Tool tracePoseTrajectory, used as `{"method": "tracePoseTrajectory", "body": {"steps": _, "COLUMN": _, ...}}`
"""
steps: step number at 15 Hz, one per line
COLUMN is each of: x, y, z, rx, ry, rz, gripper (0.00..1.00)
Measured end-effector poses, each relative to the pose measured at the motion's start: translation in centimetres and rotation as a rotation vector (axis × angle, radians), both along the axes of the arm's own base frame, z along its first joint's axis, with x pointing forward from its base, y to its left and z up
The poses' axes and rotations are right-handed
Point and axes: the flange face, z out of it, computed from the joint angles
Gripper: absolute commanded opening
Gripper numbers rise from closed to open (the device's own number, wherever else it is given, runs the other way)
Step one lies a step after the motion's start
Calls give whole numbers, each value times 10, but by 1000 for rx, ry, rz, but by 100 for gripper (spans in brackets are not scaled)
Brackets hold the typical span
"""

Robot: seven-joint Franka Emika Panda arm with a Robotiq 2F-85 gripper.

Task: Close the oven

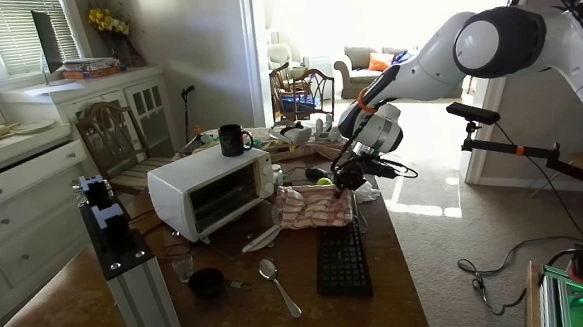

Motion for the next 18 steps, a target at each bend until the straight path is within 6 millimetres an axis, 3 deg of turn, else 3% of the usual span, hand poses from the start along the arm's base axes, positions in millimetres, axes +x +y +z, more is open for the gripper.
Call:
{"method": "tracePoseTrajectory", "body": {"steps": 3, "x": -1, "y": -15, "z": 24, "rx": -8, "ry": -4, "rz": -86, "gripper": 5}}
{"method": "tracePoseTrajectory", "body": {"steps": 7, "x": -17, "y": -53, "z": 54, "rx": -33, "ry": -2, "rz": -215, "gripper": 5}}
{"method": "tracePoseTrajectory", "body": {"steps": 10, "x": -32, "y": -72, "z": 56, "rx": -42, "ry": 19, "rz": -276, "gripper": 5}}
{"method": "tracePoseTrajectory", "body": {"steps": 13, "x": -42, "y": -66, "z": 42, "rx": -23, "ry": 54, "rz": -291, "gripper": 5}}
{"method": "tracePoseTrajectory", "body": {"steps": 14, "x": -43, "y": -61, "z": 36, "rx": -16, "ry": 65, "rz": -287, "gripper": 44}}
{"method": "tracePoseTrajectory", "body": {"steps": 15, "x": -44, "y": -55, "z": 31, "rx": -9, "ry": 75, "rz": -281, "gripper": 45}}
{"method": "tracePoseTrajectory", "body": {"steps": 18, "x": -41, "y": -42, "z": 26, "rx": -24, "ry": 80, "rz": -272, "gripper": 67}}
